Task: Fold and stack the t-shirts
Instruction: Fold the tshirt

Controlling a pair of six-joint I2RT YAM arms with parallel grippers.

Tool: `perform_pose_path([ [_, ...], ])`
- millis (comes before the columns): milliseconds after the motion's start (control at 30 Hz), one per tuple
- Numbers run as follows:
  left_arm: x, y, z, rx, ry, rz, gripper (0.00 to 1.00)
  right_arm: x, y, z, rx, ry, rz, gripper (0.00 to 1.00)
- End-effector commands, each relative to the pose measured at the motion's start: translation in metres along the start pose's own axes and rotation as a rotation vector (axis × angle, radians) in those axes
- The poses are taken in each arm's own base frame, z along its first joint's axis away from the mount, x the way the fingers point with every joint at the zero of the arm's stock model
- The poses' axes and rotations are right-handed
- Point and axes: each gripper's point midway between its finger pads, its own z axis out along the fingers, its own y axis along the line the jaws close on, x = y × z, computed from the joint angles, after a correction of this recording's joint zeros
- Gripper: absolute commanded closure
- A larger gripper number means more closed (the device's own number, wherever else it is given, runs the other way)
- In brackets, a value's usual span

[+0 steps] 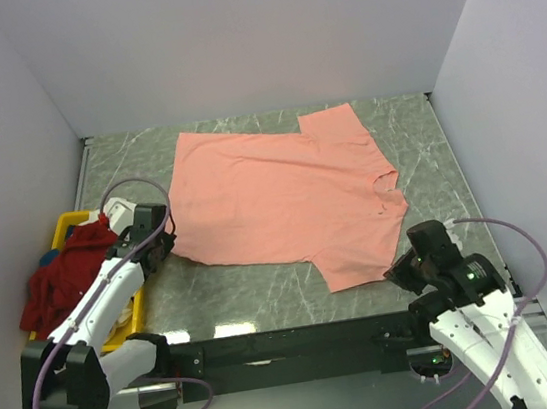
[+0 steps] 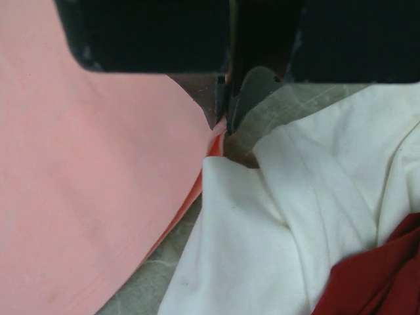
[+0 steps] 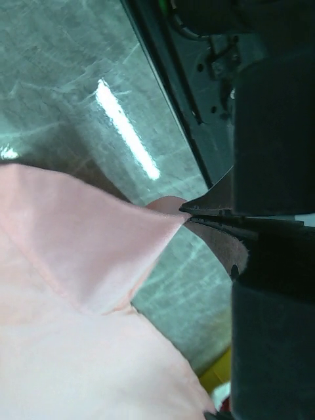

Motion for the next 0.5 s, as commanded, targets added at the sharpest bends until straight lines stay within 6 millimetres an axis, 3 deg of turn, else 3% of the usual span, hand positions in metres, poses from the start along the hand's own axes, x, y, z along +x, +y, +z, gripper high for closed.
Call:
perform_pose_path([
  [0,-0.006,0.006,-0.005,-0.005,-0.029,-0.026,0.99,-0.012,-0.005,-0.027,0.005,-0.063,-0.005,1.00],
  [233,-0.008,0.017,-0.015,-0.019,-0.039,-0.039,0.99,-0.017,-0.008,-0.061,-0.006,-0.086,-0.044,1.00],
  [467,-0.004,0.018,-0.019,0.007,-0.028,-0.036,0.99,-0.021,-0.008,-0.078,-0.039,-0.114,-0.076,1.00],
])
